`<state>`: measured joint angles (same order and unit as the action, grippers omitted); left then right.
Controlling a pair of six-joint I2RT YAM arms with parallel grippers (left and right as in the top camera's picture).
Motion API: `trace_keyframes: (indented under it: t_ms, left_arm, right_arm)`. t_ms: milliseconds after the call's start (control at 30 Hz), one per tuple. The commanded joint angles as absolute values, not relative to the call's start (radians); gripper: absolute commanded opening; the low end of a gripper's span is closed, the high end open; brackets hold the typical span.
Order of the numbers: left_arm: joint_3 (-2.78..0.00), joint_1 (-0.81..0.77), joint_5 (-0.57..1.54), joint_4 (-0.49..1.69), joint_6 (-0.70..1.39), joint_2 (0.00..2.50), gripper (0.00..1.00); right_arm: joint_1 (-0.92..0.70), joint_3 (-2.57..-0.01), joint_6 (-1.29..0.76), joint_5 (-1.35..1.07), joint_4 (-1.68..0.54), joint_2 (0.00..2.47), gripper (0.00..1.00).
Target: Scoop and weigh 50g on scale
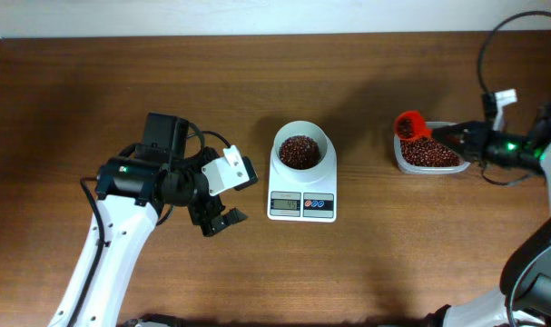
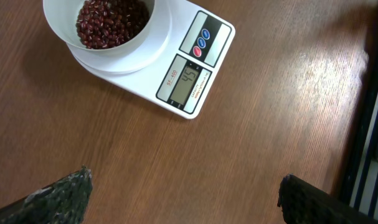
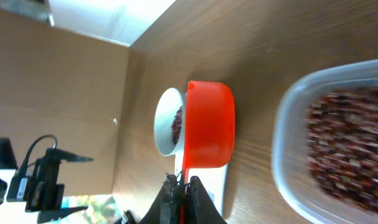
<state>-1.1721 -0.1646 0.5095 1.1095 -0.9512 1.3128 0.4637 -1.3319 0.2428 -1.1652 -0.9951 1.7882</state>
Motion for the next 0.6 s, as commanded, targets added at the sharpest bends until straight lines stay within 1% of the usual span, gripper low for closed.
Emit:
trace_keyframes:
  t_ms: [0,33,200,300,467,567]
  left_arm:
    - [-1.169,-0.168,0.527,1.108,-0.967,1.311,0.99]
    - [-1.169,-0.168,0.527,1.108,-0.967,1.311,0.99]
    - [-1.169,-0.168,0.527,1.108,-0.967,1.311,0.99]
    - [-1.169,-0.168,0.527,1.108,-0.967,1.311,0.99]
    - [-1.169,-0.168,0.527,1.108,-0.967,1.311,0.99]
    - [-1.169,-0.168,0.527,1.108,-0.967,1.311,0.99]
  right_arm:
    - [0.363,-1.328,0.253,-1.205,-0.995,1.793,0.04]
    - [0.308,-1.328,0.253,-1.205,-0.99,1.794,0.04]
    - [0.131,-1.328,0.218,-1.204,-0.926,1.793,0.04]
    - [0.077,-1.328,0.114,-1.2,-0.83,1.794,0.04]
    - [0.035,-1.328,0.114,-1.192,-0.789,1.794,0.04]
    - [0.004,-1.328,0.115,-1.126,-0.739,1.794,0.04]
